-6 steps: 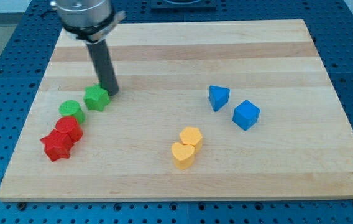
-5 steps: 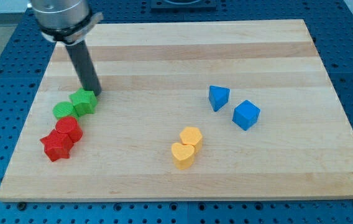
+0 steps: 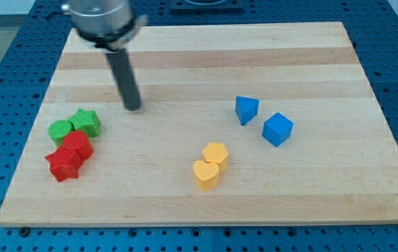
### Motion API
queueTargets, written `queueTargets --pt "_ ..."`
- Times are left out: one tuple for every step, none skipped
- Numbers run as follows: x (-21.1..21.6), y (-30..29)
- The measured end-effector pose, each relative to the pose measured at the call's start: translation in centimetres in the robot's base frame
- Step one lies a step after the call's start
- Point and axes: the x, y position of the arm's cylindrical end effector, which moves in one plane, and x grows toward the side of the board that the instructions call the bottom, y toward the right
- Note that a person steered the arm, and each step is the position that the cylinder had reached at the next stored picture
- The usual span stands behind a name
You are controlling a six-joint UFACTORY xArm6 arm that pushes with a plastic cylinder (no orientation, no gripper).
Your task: Slide the yellow heart right a bit
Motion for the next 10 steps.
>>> queueTargets --pt "1.5 1.9" --pt "4.1 3.4" --pt "5.7 4.8" --pt "6.0 4.9" --pt "6.9 5.4" --pt "7.4 10.7" --pt "8.4 13.3" --pt "8.9 17.3" --pt "5.5 16.9" --pt "4.3 11.1"
